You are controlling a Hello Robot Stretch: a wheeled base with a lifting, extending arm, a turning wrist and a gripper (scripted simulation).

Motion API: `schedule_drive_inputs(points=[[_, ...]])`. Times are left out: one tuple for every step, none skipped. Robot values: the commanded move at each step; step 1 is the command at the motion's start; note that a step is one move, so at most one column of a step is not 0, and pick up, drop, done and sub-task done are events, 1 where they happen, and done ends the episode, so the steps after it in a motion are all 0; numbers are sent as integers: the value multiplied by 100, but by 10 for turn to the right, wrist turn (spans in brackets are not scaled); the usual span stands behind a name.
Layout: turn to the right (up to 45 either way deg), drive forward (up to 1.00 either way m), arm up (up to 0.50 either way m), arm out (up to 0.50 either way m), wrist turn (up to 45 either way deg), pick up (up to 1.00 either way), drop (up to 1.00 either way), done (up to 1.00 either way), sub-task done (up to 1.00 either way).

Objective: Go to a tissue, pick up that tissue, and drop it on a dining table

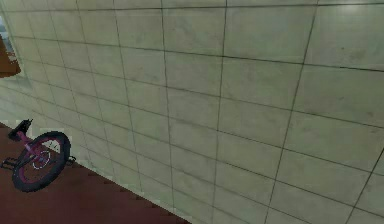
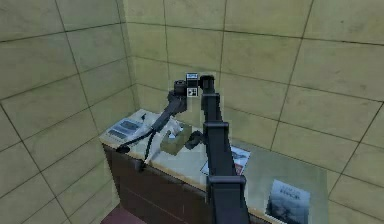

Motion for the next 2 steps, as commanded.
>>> schedule_drive_inputs(points=[[0,0,0,0,450,0,0,0,0],[0,0,0,0,450,0,0,0,0]])
